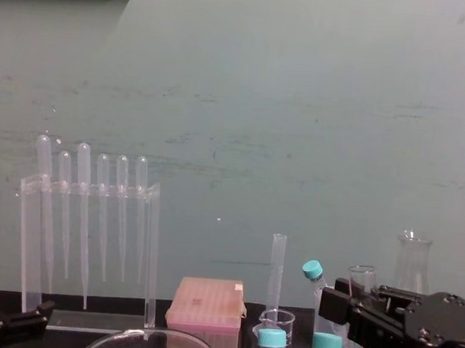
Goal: Hold the test tube with one hand and immerse one end into the beaker, then return it to the test tube rack.
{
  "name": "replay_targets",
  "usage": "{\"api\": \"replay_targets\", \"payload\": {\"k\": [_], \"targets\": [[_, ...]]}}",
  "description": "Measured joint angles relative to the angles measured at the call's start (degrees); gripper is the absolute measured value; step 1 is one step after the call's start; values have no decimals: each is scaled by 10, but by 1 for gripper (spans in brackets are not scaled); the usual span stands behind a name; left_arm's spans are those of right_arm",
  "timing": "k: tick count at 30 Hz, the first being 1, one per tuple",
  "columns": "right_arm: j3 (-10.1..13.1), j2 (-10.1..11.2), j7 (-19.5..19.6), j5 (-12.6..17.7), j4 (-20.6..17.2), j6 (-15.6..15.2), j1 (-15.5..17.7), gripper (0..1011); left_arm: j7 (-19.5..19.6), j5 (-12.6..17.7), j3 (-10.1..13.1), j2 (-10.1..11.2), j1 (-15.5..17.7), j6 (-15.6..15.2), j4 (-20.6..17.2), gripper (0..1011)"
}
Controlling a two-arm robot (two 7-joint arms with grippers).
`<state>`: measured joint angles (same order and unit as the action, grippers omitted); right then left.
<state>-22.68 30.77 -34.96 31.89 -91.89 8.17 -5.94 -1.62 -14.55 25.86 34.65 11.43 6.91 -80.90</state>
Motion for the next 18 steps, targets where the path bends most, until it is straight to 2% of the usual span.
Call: {"api": "replay_targets", "payload": {"k": [6, 18], "targets": [[-2, -2, 3, 0, 5, -9, -3, 224, 0, 0, 0, 0, 0, 0, 0, 1000], [-2, -2, 4, -1, 4, -7, -2, 224, 0, 0, 0, 0, 0, 0, 0, 1000]]}}
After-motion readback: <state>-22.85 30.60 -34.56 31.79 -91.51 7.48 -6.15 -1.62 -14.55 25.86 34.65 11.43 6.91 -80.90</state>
